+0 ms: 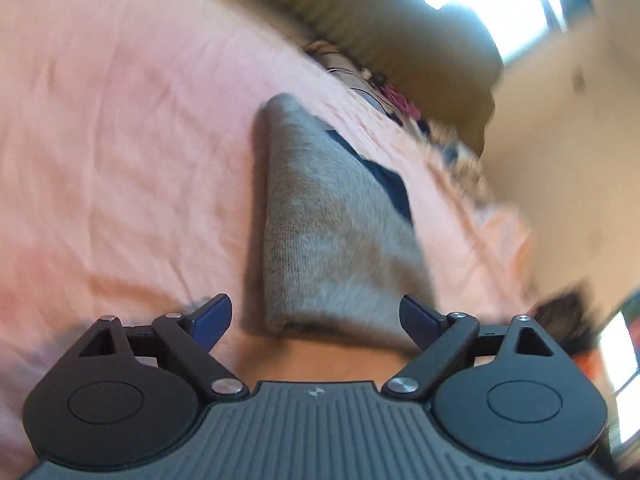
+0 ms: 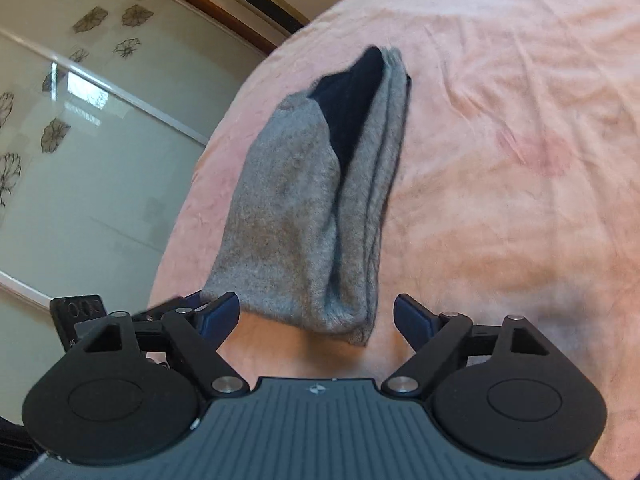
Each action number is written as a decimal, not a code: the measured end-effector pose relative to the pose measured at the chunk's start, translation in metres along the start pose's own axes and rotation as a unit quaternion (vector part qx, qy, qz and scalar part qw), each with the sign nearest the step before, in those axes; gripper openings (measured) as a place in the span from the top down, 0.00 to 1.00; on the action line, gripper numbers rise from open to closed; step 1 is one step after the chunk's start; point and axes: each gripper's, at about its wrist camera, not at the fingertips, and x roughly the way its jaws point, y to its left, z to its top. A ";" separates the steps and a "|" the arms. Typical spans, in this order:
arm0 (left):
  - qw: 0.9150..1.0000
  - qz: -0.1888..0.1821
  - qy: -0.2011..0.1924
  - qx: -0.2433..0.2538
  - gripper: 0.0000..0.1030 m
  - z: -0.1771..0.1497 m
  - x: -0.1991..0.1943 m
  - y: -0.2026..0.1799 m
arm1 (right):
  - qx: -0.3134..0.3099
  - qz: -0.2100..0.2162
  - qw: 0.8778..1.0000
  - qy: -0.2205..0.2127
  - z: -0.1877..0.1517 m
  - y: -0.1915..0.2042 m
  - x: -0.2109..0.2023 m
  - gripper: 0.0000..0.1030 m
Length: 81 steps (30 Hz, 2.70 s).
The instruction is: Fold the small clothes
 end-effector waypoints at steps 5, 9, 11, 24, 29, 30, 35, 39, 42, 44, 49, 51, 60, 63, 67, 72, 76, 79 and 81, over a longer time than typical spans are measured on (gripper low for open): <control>0.996 -0.007 0.069 -0.049 0.71 0.012 0.046 0.002 | 0.027 0.022 0.999 0.039 0.008 -0.003 0.030 0.77; 0.997 0.013 0.072 -0.015 0.89 0.006 0.043 -0.016 | -0.045 0.000 0.998 0.032 0.007 0.014 0.017 0.78; 0.998 -0.006 0.063 -0.001 0.90 0.003 0.029 -0.024 | -0.067 -0.011 0.997 0.022 0.009 0.017 -0.001 0.80; 0.998 0.052 -0.029 0.036 0.04 0.046 0.006 -0.022 | -0.045 -0.010 0.994 -0.101 0.051 0.001 -0.035 0.19; 0.995 0.084 -0.023 0.042 0.04 0.096 0.075 -0.033 | -0.028 -0.038 0.993 -0.108 0.132 -0.003 0.022 0.32; 0.994 0.097 -0.013 0.044 0.05 0.102 0.091 -0.033 | -0.026 -0.053 0.993 -0.099 0.146 -0.005 0.037 0.32; 0.977 0.166 -0.019 0.131 0.57 0.117 0.141 -0.044 | -0.077 -0.117 0.988 -0.069 0.172 -0.008 0.088 0.81; 0.972 0.169 -0.040 0.160 0.55 0.107 0.141 -0.047 | -0.021 -0.062 0.994 -0.087 0.170 -0.038 0.077 0.84; 0.975 0.162 -0.060 0.141 0.37 0.092 0.110 -0.042 | -0.023 -0.068 0.993 -0.092 0.150 -0.026 0.060 0.57; 0.982 0.148 -0.056 0.106 0.18 0.078 0.083 -0.035 | -0.032 -0.066 0.991 -0.108 0.123 -0.012 0.038 0.14; 0.997 0.068 -0.021 0.023 0.16 0.046 0.056 -0.016 | -0.031 -0.019 0.998 -0.051 0.062 -0.008 0.027 0.09; 0.999 0.039 -0.003 -0.003 0.18 0.042 0.064 -0.018 | -0.040 -0.014 0.998 -0.054 0.055 -0.001 0.032 0.11; 0.992 0.104 0.016 0.068 0.86 0.020 0.058 -0.052 | -0.084 -0.062 0.993 -0.047 0.031 0.014 0.009 0.82; 0.994 0.098 0.013 0.048 0.84 0.007 0.055 -0.028 | -0.033 -0.051 0.996 -0.060 0.017 -0.015 0.000 0.80; 0.998 0.020 0.048 -0.022 0.42 0.010 0.050 -0.015 | 0.015 0.010 0.997 -0.069 0.007 -0.023 -0.009 0.36; 0.998 -0.024 0.055 -0.009 0.10 0.013 0.072 -0.029 | -0.016 0.033 0.999 -0.027 0.016 -0.002 0.021 0.12; 0.997 0.010 0.072 0.009 0.77 0.012 0.085 -0.036 | -0.027 0.014 0.999 0.019 0.024 0.007 0.050 0.75; 0.996 0.025 0.089 0.007 0.89 0.005 0.080 -0.030 | -0.045 0.012 0.999 0.019 0.015 0.009 0.040 0.79; 0.996 0.018 0.079 0.033 0.90 -0.001 0.063 -0.040 | -0.056 0.025 0.998 0.012 0.006 0.014 0.025 0.79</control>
